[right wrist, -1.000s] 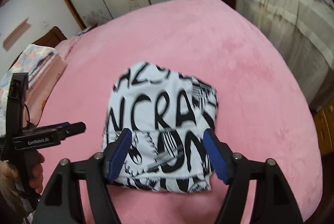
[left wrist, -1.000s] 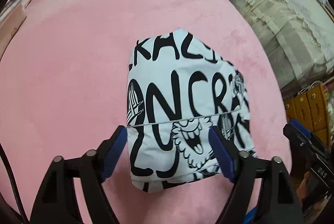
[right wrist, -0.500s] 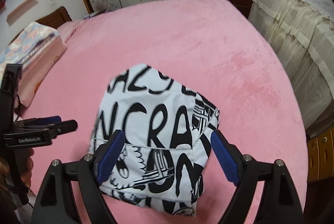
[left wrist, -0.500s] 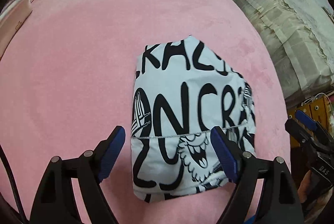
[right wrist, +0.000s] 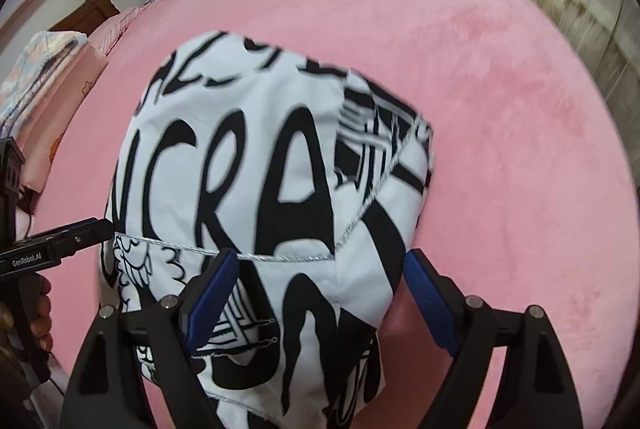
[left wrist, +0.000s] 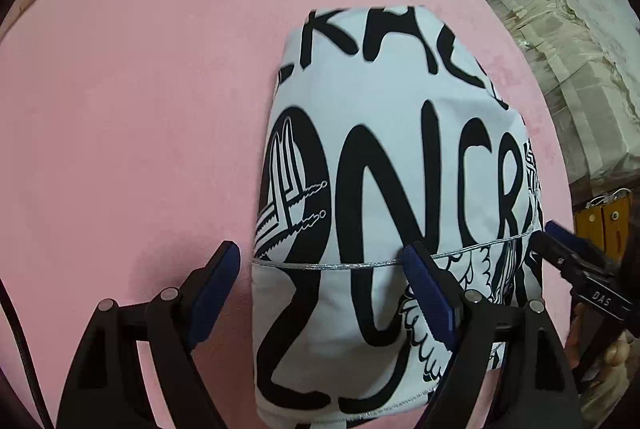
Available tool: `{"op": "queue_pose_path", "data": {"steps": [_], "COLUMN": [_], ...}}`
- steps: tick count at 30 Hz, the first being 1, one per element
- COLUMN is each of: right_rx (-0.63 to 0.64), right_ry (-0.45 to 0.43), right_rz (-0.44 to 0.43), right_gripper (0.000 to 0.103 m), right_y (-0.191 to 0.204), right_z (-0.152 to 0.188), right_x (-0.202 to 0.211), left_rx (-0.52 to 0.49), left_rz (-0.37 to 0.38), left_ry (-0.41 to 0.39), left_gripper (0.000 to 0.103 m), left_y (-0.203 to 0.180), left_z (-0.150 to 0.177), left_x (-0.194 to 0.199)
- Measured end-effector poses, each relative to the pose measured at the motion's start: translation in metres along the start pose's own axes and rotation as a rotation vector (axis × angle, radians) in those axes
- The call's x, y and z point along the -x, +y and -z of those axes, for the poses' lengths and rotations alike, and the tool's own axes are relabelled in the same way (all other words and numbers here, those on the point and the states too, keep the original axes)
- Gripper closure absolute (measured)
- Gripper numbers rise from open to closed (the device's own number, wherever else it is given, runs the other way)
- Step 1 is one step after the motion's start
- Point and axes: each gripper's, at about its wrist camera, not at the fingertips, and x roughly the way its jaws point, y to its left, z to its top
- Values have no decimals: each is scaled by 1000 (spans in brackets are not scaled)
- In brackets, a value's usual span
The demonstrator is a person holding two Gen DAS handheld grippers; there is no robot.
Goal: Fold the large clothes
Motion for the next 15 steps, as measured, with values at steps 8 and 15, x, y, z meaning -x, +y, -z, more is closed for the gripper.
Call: {"op": "queue_pose_path", "data": {"steps": [8,15], "right_rx": [-104,-133], "right_ry": [50,81], "right_rz": [-205,-304], "right_gripper": [18,1], "right_y": [-35,-57], "right_z": [11,14], "right_x": [-36,-57], "left_rx": [22,10], "left_rz": [136,214], "left_ry": [-17,-24], "left_gripper": [18,8], "left_y": [19,31], "left_z": [3,1], "left_x": [-21,-39]}}
